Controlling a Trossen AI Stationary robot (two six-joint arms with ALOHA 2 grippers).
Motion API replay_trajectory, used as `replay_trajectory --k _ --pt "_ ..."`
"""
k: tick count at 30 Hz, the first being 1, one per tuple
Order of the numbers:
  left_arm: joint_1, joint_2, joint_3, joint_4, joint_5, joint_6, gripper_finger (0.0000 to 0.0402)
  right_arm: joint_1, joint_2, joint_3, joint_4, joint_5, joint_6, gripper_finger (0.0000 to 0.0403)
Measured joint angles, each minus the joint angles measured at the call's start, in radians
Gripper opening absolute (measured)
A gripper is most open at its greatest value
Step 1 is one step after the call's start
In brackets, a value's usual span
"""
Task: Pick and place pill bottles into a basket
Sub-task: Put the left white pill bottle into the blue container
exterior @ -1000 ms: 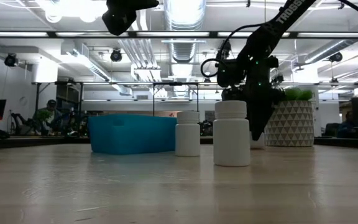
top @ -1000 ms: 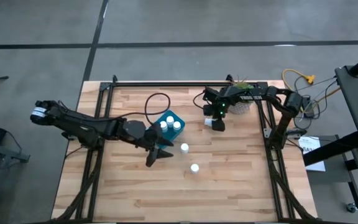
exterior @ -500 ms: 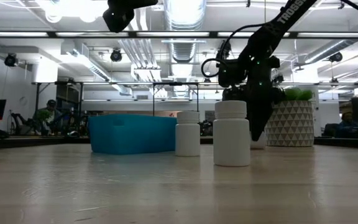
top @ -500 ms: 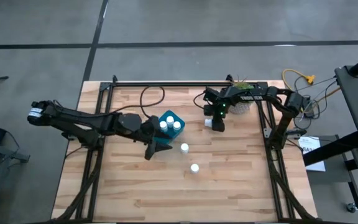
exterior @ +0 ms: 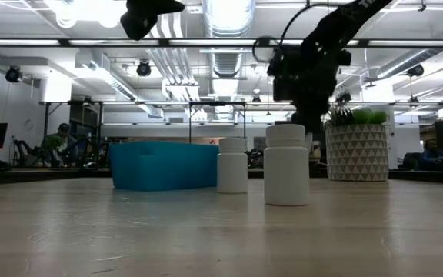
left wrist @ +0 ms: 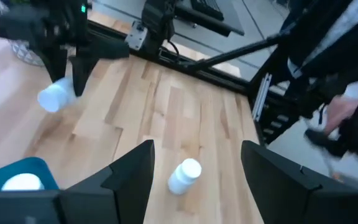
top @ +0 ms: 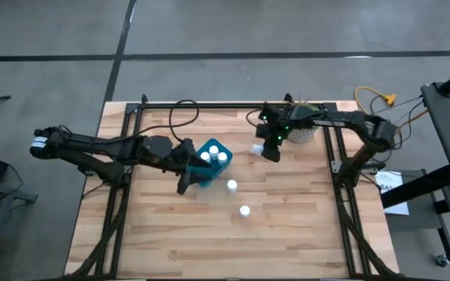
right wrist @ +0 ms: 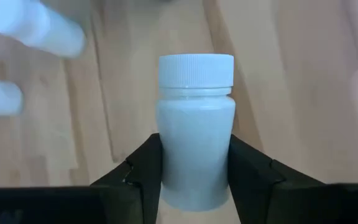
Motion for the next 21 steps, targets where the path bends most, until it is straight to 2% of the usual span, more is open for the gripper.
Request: replay_trajectory --k 6,12,17,21 --pt "0.002 -0.003 0.008 -0.06 0.0 0.108 0.0224 0.029 -0.149 0.001 0.01 0.0 0.062 0.0136" --pt "0.031 -0.002 0.027 -0.063 0.001 0.117 0.0224 0.084 -0.261 0.009 0.013 0.032 0.13 0.0136" --pt "0.051 0.013 0.071 -0.065 0.001 0.166 0.0224 0.167 -0.288 0.044 0.013 0.069 0.17 0.0136" --pt "0.071 0.053 0.141 -0.133 0.002 0.197 0.0224 0.243 -0.282 0.107 0.014 0.116 0.196 0.0136"
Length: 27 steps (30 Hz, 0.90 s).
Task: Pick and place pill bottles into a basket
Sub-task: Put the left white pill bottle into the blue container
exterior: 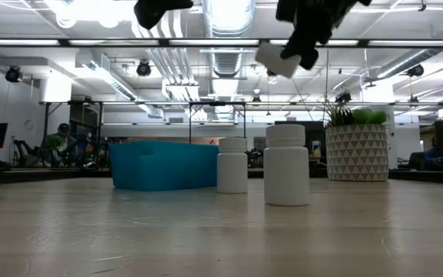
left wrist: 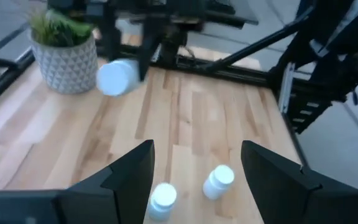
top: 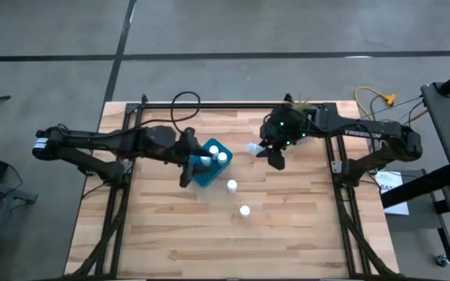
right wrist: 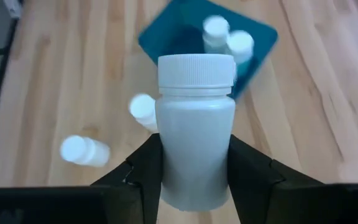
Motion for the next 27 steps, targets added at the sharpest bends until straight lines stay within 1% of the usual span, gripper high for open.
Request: replay_trajectory --k 3,7,15,20,27 --pt "0.013 0.033 0.037 -0.054 0.0 0.021 0.0224 0.052 0.012 0.052 -0.001 0.04 0.012 0.0136" --pt "0.013 0.06 0.084 -0.046 0.003 0.072 0.0224 0.102 0.013 0.102 -0.001 0.081 0.029 0.0136" --pt "0.029 0.123 0.157 -0.048 0.005 0.102 0.0224 0.186 0.025 0.175 -0.001 0.145 0.048 0.0136" --pt "0.031 0.169 0.198 -0.057 0.027 0.107 0.0224 0.216 0.055 0.22 0.008 0.16 0.056 0.0136" --pt "0.033 0.218 0.257 -0.065 0.04 0.131 0.0224 0.241 0.136 0.301 -0.002 0.159 0.04 0.0136"
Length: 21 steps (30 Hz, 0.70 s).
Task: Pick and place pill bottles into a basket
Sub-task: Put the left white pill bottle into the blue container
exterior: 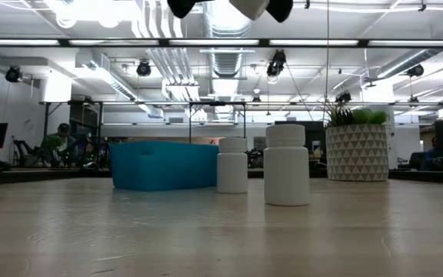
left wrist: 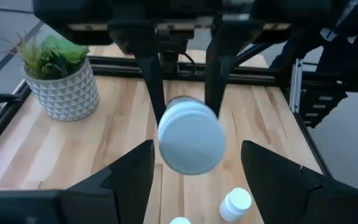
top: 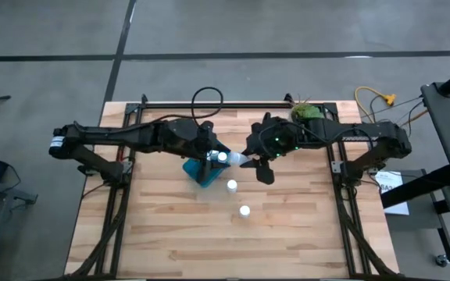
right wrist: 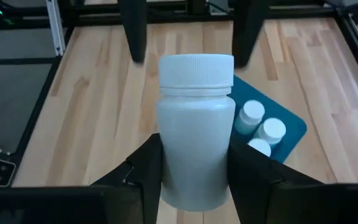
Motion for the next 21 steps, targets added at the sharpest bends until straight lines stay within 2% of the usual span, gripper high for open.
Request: replay_trajectory --k 21 --pt "0.004 0.001 0.001 -0.043 0.048 -0.01 0.0224 0.028 0.101 0.123 0.003 0.0 -0.034 0.0136"
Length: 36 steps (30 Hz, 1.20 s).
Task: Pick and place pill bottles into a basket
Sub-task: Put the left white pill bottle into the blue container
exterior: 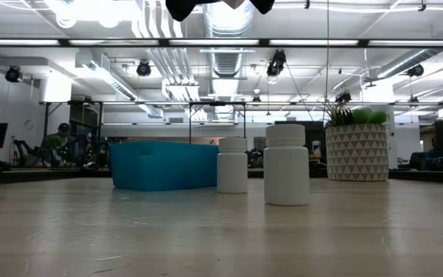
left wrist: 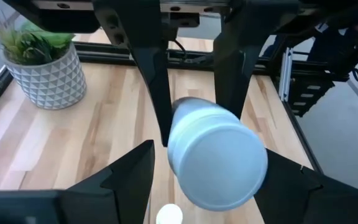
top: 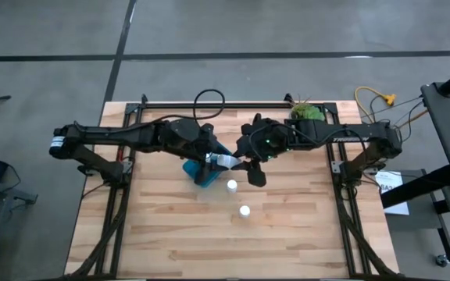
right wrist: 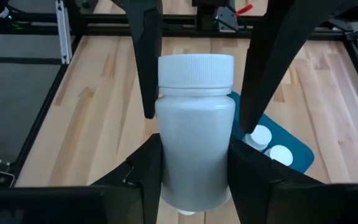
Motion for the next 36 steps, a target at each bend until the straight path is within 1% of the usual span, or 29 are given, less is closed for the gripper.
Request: replay_trajectory --k 4,9,13,24,34,36 --pt "0.0 0.0 0.0 0.0 0.001 0.0 0.0214 0.0 0.0 0.0 -0.004 0.0 0.003 0.0136" --pt "0.0 0.0 0.0 0.0 0.016 0.0 0.0183 0.0 0.0 0.0 -0.004 0.0 0.008 0.0136" --pt "0.0 0.0 0.001 0.001 0.019 0.0 0.0167 0.0 0.0 0.0 -0.004 0.0 0.012 0.0136" --pt "0.0 0.0 0.006 0.004 0.019 0.0 0.016 0.0 -0.002 -0.001 -0.004 -0.003 0.015 0.0139" --pt "0.0 -0.012 0.007 -0.021 0.019 0.005 0.0157 0.0 -0.002 0.002 -0.004 -0.012 0.022 0.0203" --pt "0.0 -0.016 0.006 -0.048 0.016 0.005 0.0157 -0.001 -0.002 0.014 -0.012 -0.011 0.023 0.0213"
